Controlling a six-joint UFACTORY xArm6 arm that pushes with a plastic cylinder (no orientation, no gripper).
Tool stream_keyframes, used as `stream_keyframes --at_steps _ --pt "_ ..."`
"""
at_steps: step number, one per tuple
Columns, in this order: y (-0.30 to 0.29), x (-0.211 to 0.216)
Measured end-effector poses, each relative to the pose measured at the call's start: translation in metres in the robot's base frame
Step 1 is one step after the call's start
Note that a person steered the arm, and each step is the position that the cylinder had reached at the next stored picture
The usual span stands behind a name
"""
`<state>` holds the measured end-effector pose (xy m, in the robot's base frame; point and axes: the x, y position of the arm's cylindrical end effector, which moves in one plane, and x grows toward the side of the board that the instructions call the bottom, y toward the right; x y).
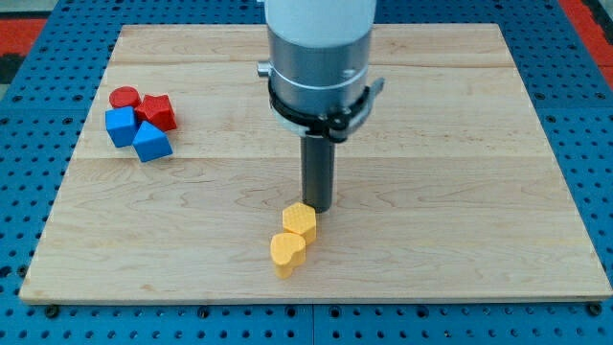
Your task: Move the green star above the yellow hexagon
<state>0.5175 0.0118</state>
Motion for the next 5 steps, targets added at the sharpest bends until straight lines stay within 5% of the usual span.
stream_keyframes --at_steps 5 --pt "0.052 -0.217"
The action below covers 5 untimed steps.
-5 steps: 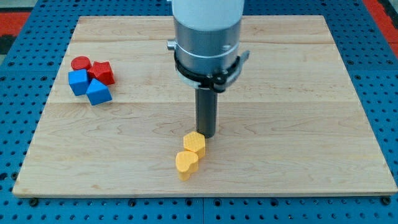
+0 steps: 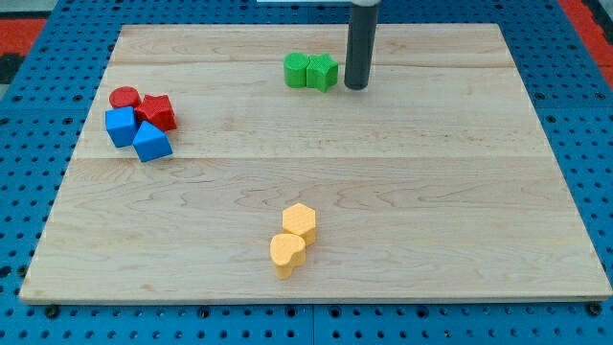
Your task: Move the green star above the yellow hexagon
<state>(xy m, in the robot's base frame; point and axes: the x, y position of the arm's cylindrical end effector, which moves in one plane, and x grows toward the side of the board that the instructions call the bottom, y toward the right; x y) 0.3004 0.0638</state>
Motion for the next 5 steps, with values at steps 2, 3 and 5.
stream_keyframes --at_steps 2,3,5 --pt "-0.055 -0.013" --pt "-0.093 0.012" --pt "-0.099 -0.031"
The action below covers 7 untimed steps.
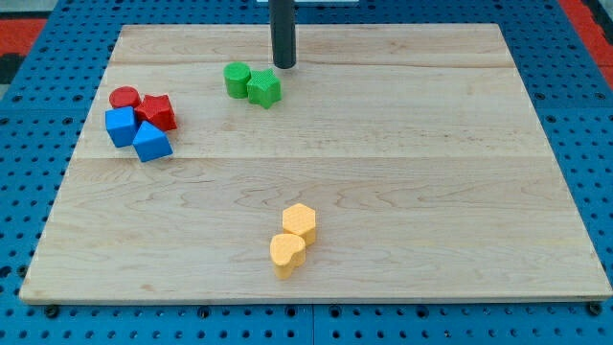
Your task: Move the green star above the yellow hexagon
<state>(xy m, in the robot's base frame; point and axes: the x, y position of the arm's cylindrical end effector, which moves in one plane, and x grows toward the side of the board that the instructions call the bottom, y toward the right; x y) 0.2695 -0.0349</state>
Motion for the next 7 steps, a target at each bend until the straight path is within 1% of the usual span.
stream_keyframes --at_steps 1,2,3,4,5,6,7 --pt "-0.009 0.028" --pt "-0.027 0.037" --pt "-0.035 0.027" --pt "-0.037 0.062" --pt "-0.008 0.100" --pt "-0.021 0.135" --pt "-0.022 0.110"
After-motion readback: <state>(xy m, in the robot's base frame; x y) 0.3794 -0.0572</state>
